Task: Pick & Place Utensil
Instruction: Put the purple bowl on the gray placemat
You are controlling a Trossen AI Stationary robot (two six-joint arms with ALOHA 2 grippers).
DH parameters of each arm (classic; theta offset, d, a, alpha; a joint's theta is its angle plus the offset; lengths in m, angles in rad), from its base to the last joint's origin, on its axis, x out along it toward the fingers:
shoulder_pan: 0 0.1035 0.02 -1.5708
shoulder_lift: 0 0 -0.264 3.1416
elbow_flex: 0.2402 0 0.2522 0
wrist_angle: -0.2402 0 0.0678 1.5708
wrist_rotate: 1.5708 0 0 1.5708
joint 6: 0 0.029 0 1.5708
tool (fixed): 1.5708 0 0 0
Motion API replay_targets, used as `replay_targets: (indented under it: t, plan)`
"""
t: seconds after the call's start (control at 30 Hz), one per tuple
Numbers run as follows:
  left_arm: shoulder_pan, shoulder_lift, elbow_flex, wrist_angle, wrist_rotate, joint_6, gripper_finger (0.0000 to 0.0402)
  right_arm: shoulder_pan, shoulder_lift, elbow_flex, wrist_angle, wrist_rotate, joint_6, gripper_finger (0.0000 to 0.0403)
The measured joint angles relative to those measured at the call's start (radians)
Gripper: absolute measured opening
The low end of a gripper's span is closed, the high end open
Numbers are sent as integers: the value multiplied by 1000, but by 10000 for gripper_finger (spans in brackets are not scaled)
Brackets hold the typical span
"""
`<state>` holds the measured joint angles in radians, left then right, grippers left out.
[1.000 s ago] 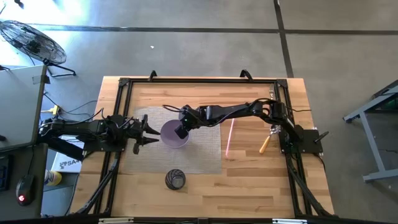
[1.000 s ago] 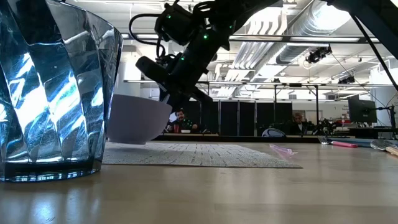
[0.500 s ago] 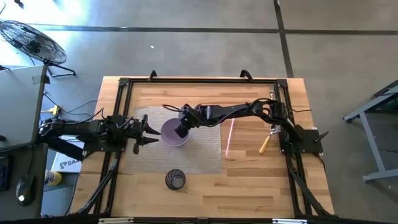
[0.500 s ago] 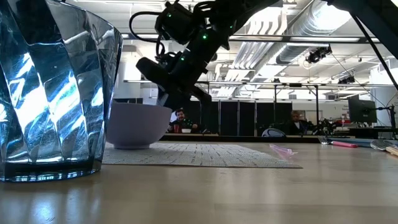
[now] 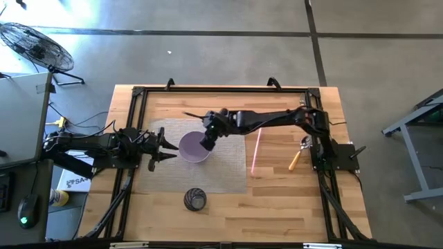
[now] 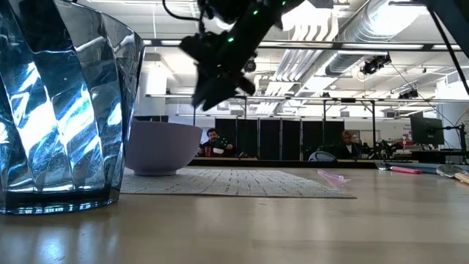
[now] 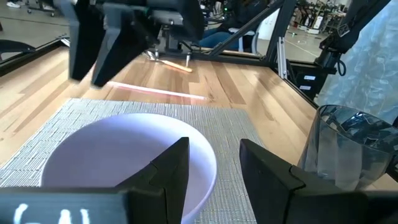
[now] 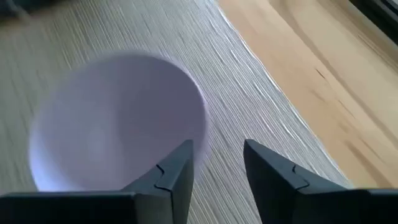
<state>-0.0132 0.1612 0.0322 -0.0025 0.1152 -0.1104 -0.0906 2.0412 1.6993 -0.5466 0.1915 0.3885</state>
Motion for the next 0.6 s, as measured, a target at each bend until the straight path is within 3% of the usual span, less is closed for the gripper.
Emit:
replay_targets:
  t: [0.17,0.23,0.4,0.6]
  plan:
    - [0,0,0,0,-1,0,140,20,-23,0,-213,90,4,137]
    - [0,0,0,0,-1,0,140,30,-19,-16,-222,131,24,138]
    - [0,0,0,0,-1,0,140,48,-13,-124,-54,118,23,138]
    - [0,0,0,0,-1,0,140,45,-13,-254,185,17,-5,138]
